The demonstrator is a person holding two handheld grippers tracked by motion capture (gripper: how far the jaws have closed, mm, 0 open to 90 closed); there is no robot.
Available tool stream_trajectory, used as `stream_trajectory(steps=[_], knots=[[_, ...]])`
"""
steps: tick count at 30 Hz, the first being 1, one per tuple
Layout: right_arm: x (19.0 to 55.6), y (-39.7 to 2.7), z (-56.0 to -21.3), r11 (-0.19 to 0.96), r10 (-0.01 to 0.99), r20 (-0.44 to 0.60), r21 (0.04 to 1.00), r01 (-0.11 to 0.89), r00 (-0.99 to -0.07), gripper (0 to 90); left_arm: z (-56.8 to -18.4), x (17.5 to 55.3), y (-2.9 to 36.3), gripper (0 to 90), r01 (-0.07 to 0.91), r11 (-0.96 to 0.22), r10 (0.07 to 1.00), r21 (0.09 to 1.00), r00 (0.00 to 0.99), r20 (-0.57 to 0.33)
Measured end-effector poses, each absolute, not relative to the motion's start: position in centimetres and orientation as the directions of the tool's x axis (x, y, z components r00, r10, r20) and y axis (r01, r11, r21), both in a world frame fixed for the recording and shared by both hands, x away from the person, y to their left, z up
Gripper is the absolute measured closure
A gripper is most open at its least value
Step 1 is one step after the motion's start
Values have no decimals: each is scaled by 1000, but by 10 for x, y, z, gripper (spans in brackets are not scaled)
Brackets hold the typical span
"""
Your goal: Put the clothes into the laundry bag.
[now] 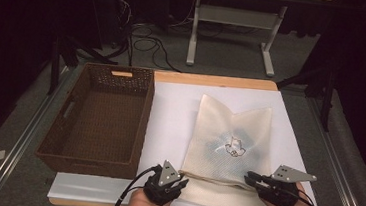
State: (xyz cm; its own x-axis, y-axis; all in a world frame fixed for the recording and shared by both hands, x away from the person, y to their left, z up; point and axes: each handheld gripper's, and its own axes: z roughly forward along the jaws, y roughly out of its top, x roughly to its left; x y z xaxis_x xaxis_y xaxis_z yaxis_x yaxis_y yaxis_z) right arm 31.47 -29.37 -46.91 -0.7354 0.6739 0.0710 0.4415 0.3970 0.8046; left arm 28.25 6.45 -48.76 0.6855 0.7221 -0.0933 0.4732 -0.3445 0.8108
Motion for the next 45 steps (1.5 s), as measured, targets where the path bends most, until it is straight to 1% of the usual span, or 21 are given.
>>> stream_trajectory(steps=[3,5,8,10,12,14,18,20,24,28,31,32,34,39,45], knots=[[315,-303,-468,361,713,73,814,454,-698,690,-490,293,65,685,481,-307,743,821,660,-108],[317,-312,-470,333,758,69,813,477,-648,647,-495,305,62,652,485,-310,762,818,641,-91],[323,-326,-478,297,814,74,800,521,-577,563,-501,322,58,590,511,-284,771,811,624,-124],[326,-333,-483,278,840,75,791,546,-537,500,-507,332,52,538,526,-293,776,798,618,-122],[329,-339,-488,256,861,85,779,572,-501,441,-512,337,49,489,544,-305,765,781,629,-139],[332,-342,-494,242,871,103,761,602,-480,383,-516,340,45,467,559,-320,762,765,631,-143],[337,-343,-505,234,879,126,726,646,-459,348,-520,342,39,472,587,-315,755,746,631,-179],[337,-340,-508,240,878,123,721,650,-462,369,-521,341,39,494,593,-303,759,746,624,-187],[337,-336,-509,257,868,120,721,643,-481,500,-522,341,39,566,597,-289,763,748,616,-197],[337,-331,-508,294,863,84,720,629,-498,704,-523,341,37,738,595,-294,756,748,623,-199],[340,-329,-507,310,860,73,711,631,-505,854,-523,340,33,847,577,-323,756,751,635,-163],[341,-330,-507,319,858,64,711,627,-510,873,-522,339,32,863,573,-329,757,751,635,-153],[343,-328,-506,318,859,65,708,630,-508,883,-522,337,31,876,557,-346,759,755,640,-124],[348,-322,-505,333,858,42,715,615,-513,889,-521,333,31,883,536,-345,769,771,633,-96],[368,-314,-503,340,853,25,732,591,-522,890,-520,336,33,884,521,-330,796,787,602,-64]])
